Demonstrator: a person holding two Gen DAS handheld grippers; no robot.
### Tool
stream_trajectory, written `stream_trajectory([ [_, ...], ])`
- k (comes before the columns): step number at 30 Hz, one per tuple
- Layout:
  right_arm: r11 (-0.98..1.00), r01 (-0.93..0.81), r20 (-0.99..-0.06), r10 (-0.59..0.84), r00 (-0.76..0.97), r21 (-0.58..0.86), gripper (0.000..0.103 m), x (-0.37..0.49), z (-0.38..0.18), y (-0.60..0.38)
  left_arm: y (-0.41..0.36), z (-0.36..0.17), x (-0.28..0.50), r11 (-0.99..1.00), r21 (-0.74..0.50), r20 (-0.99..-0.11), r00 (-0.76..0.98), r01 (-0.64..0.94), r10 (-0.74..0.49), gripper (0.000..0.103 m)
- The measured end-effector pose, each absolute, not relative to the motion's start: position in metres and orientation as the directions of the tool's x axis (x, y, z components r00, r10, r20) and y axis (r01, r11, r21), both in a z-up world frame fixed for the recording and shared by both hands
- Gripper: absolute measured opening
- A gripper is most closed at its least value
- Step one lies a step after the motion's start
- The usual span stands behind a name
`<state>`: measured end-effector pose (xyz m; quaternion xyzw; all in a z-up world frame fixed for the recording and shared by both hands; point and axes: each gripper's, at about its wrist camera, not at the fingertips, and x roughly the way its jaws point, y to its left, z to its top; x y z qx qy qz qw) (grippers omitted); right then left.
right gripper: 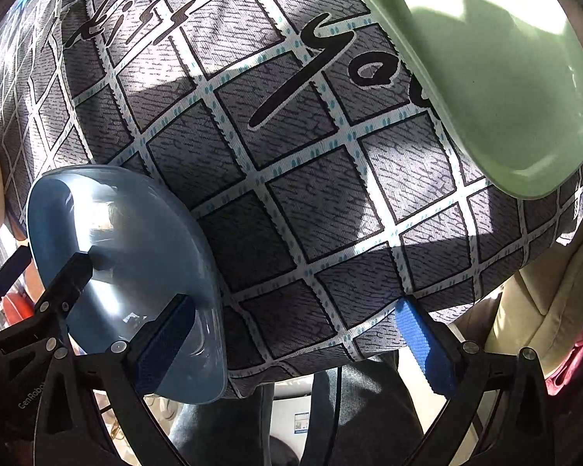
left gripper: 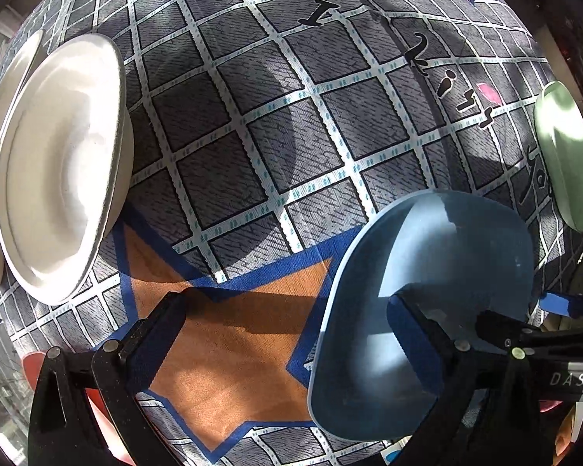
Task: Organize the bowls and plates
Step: 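Grasp the blue square bowl rim with the right tool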
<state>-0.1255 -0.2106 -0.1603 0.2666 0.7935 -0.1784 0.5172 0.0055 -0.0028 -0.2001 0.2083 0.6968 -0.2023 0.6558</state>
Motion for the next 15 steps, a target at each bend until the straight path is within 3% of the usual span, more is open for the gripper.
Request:
stream_trajectory([
  [6,0.786,0.619,-0.907,0.265,-0.326,0.007,0.102,-0.121,-0.171,-0.222,-0.010,-0.202,0.024,0.836,0.027,-0.995,-0.064,0.547,0.074,0.102],
  [8,0.798,0.602,-0.910,0.259,-0.325,0.012,0.096,-0.116,-0.167,-0.221,-0.025,-0.199,0.018,0.830,0.028,-0.996,-0.059,0.557,0.073,0.096],
  [11,0.851,0.525,-0.923,0.228,-0.311,0.033,0.073,-0.110,-0.162,-0.209,-0.031,-0.190,0.005,0.829,0.010,-0.997,-0.063,0.559,0.054,0.080],
  [13,0.867,0.491,-0.923,0.255,-0.287,0.086,0.038,-0.105,-0.162,-0.203,-0.036,-0.187,0.000,0.828,-0.014,-0.997,-0.073,0.560,0.033,0.064],
  [15,0.854,0.497,-0.903,0.324,-0.282,0.152,0.026,-0.102,-0.169,-0.200,-0.041,-0.187,-0.006,0.820,-0.046,-0.995,-0.101,0.571,0.015,0.051],
])
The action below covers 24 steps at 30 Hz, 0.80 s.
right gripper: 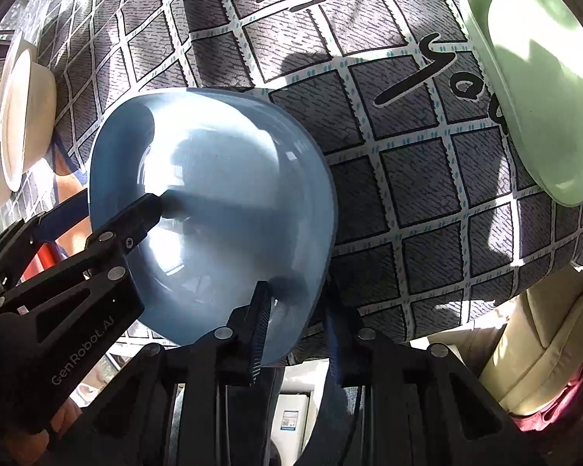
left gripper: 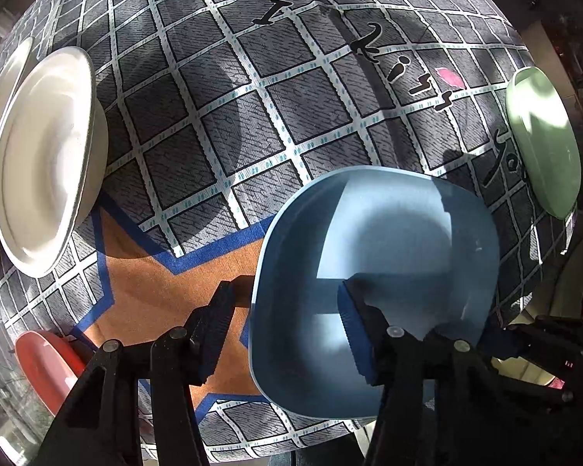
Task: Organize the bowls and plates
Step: 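Grasp the blue square bowl rim with the right tool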
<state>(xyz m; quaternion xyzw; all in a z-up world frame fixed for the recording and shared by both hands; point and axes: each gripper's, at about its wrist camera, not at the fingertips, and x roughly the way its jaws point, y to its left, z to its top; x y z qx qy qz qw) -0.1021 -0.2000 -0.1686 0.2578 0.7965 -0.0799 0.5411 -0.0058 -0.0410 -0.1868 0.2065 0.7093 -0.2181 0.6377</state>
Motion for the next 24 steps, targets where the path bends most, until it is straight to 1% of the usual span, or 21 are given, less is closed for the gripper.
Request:
stream_trajectory([
  [2,0.869,0.475,-0.903,0.307,-0.300,0.138,0.023,-0.100,-0.173,-0.199,-0.045,-0.188,-0.012,0.810,-0.033,-0.995,-0.097,0.585,0.030,0.049],
  [8,0.926,0.351,-0.904,0.262,-0.339,0.137,0.023,-0.088,-0.182,-0.190,-0.017,-0.189,-0.031,0.814,-0.025,-0.994,-0.103,0.580,0.043,0.049],
  [13,0.946,0.278,-0.894,0.263,-0.362,0.165,0.023,-0.077,-0.188,-0.177,0.022,-0.187,-0.039,0.868,-0.016,-0.992,-0.118,0.496,0.050,0.049],
  [18,0.962,0.186,-0.889,0.259,-0.379,0.201,0.023,-0.058,-0.201,-0.152,0.061,-0.184,-0.029,0.914,0.008,-0.990,-0.125,0.407,0.064,0.049],
  [24,0.971,0.114,-0.888,0.237,-0.394,0.209,0.023,-0.046,-0.211,-0.128,0.074,-0.181,-0.030,0.929,0.020,-0.991,-0.118,0.370,0.068,0.049],
])
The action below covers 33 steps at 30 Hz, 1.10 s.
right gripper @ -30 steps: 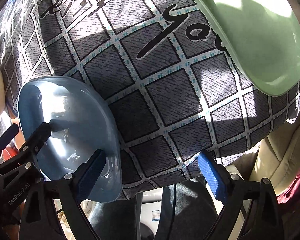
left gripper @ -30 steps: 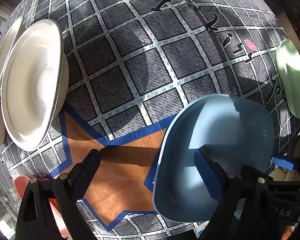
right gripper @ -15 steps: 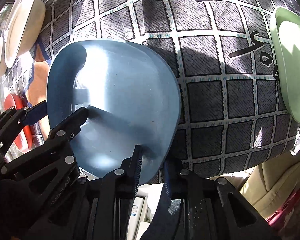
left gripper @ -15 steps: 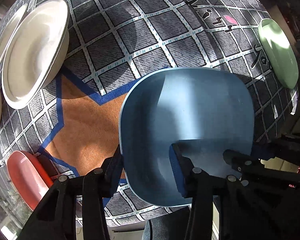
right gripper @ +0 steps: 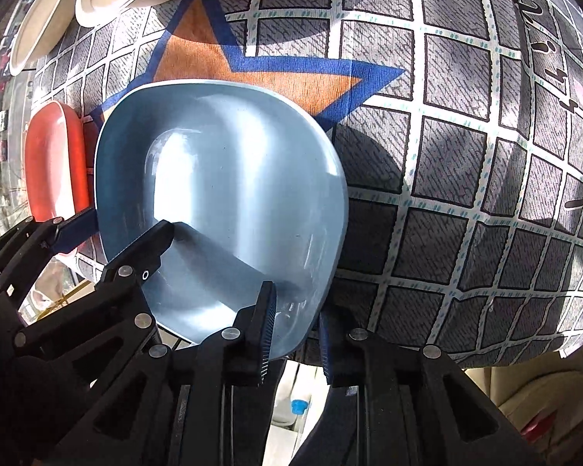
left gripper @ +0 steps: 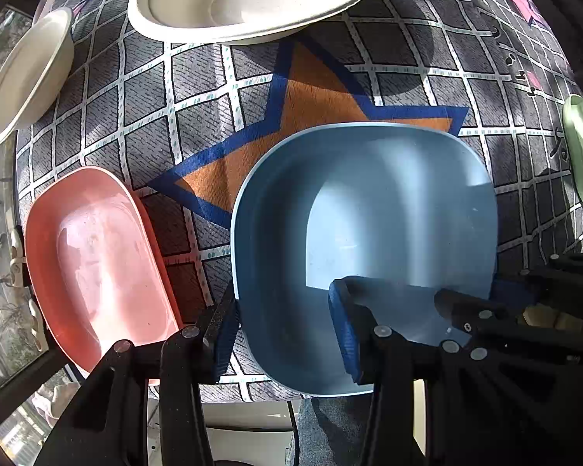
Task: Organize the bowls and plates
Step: 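Grasp the blue square bowl rim with the right tool, then carry the blue bowl onto the pink bowl and open the right tool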
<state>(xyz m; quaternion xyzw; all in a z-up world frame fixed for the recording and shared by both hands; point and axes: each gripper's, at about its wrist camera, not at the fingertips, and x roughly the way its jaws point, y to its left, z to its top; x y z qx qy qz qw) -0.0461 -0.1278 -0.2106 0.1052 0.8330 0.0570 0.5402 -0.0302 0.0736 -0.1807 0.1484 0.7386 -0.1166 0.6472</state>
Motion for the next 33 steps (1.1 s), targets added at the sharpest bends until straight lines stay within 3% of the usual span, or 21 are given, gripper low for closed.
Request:
stream_trajectory([
  [6,0.971,0.127,-0.890,0.237,-0.390,0.203,0.023,-0.055,-0.223,-0.112,0.069,-0.198,-0.041,0.927,0.023,-0.992,-0.104,0.375,0.067,0.050],
  [16,0.969,0.114,-0.879,0.245,-0.410,0.217,0.023,-0.054,-0.194,-0.118,0.077,-0.191,-0.033,0.922,0.022,-0.992,-0.109,0.386,0.070,0.050],
  [33,0.940,-0.026,-0.870,0.305,-0.387,0.341,0.023,-0.003,-0.152,-0.021,0.154,-0.124,0.007,0.973,0.094,-0.994,-0.033,0.213,0.104,0.050],
])
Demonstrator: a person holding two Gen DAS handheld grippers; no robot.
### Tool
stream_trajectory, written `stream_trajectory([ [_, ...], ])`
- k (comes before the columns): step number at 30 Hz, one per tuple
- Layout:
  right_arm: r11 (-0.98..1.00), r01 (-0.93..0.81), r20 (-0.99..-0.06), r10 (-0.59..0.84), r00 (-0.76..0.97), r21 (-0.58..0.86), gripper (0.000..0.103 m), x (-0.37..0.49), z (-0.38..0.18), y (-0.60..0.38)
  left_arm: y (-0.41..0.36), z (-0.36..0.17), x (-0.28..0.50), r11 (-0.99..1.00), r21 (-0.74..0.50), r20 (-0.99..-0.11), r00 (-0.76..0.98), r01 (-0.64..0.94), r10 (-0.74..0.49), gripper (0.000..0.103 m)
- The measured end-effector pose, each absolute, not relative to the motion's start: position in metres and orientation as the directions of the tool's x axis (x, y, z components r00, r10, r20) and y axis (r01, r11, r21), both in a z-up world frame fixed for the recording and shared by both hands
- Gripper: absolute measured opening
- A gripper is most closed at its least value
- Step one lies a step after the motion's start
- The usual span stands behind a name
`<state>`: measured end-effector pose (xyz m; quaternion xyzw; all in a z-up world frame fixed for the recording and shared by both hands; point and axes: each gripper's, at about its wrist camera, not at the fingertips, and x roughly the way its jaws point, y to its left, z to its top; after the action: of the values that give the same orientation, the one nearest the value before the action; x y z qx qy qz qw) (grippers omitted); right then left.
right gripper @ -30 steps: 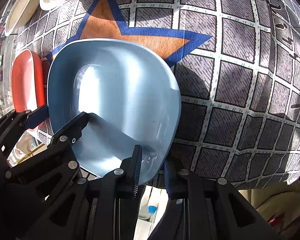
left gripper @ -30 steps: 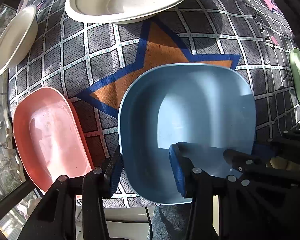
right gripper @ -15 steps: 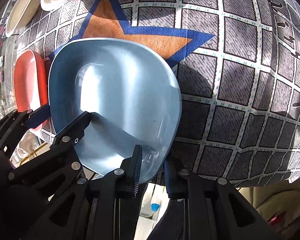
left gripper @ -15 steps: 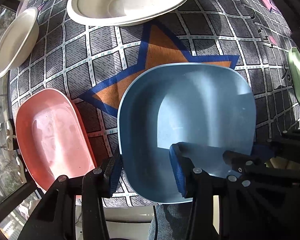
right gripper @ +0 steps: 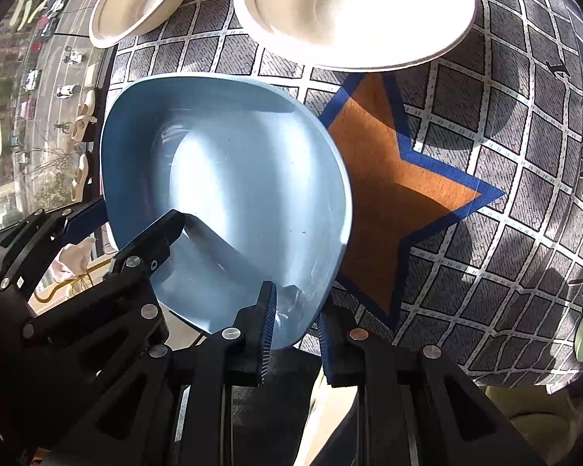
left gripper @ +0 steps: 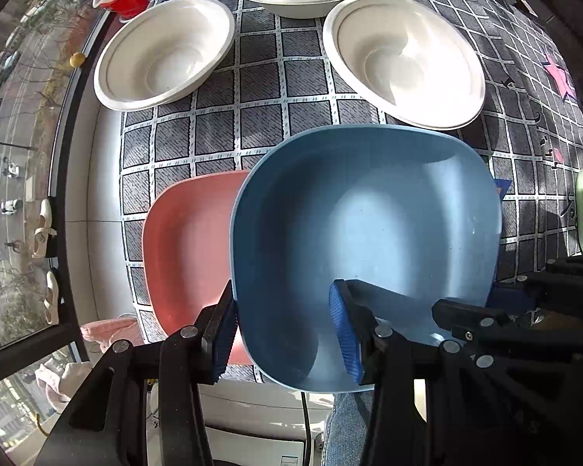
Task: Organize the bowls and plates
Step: 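Carry the blue bowl onto the pink bowl and open the right tool, then move the right tool to the green square bowl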
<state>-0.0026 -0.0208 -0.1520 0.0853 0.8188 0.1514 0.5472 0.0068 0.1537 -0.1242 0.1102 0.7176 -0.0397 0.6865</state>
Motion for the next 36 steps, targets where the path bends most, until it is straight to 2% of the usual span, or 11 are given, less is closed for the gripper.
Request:
stream_trajectory([
  [10,0.917,-0.053,-0.842,0.339,-0.418,0.396,0.023,0.012,-0.164,0.070,0.228,-0.130,0.012,0.982,0.140,-0.988,-0.047,0.131,0.147,0.050],
  [16,0.923,-0.016,-0.841,0.342,-0.420,0.384,0.023,0.011,-0.183,0.085,0.233,-0.145,0.012,0.976,0.162,-0.984,-0.049,0.142,0.171,0.052],
  [17,0.922,-0.013,-0.840,0.346,-0.417,0.386,0.023,0.010,-0.183,0.081,0.233,-0.147,0.012,0.975,0.168,-0.983,-0.050,0.146,0.177,0.053],
  [19,0.919,-0.002,-0.836,0.357,-0.417,0.394,0.023,0.013,-0.182,0.076,0.236,-0.152,0.012,0.974,0.173,-0.982,-0.053,0.143,0.182,0.070],
  [20,0.918,0.008,-0.834,0.364,-0.413,0.397,0.024,0.014,-0.181,0.074,0.237,-0.152,0.011,0.974,0.179,-0.981,-0.047,0.140,0.188,0.072],
  [21,0.920,0.013,-0.839,0.362,-0.406,0.391,0.035,0.014,-0.179,0.069,0.238,-0.151,0.010,0.973,0.187,-0.980,-0.042,0.137,0.195,0.073],
  [22,0.928,0.011,-0.853,0.347,-0.391,0.372,0.059,0.016,-0.176,0.064,0.240,-0.150,0.009,0.972,0.189,-0.980,-0.043,0.136,0.197,0.076],
  [23,0.934,0.010,-0.868,0.335,-0.366,0.357,0.073,0.017,-0.173,0.057,0.243,-0.151,0.009,0.974,0.181,-0.981,-0.046,0.136,0.188,0.078],
  [24,0.934,0.016,-0.878,0.342,-0.334,0.358,0.092,0.018,-0.167,0.047,0.244,-0.151,0.009,0.976,0.173,-0.983,-0.046,0.132,0.180,0.079],
  [31,0.937,0.159,-0.891,0.345,-0.295,0.310,0.094,0.008,-0.162,-0.022,0.219,-0.137,0.009,0.969,0.150,-0.987,-0.022,0.195,0.157,0.079],
  [36,0.929,0.263,-0.895,0.335,-0.295,0.261,0.094,-0.017,-0.163,-0.075,0.172,-0.128,0.012,0.940,0.114,-0.993,0.004,0.322,0.119,0.079],
])
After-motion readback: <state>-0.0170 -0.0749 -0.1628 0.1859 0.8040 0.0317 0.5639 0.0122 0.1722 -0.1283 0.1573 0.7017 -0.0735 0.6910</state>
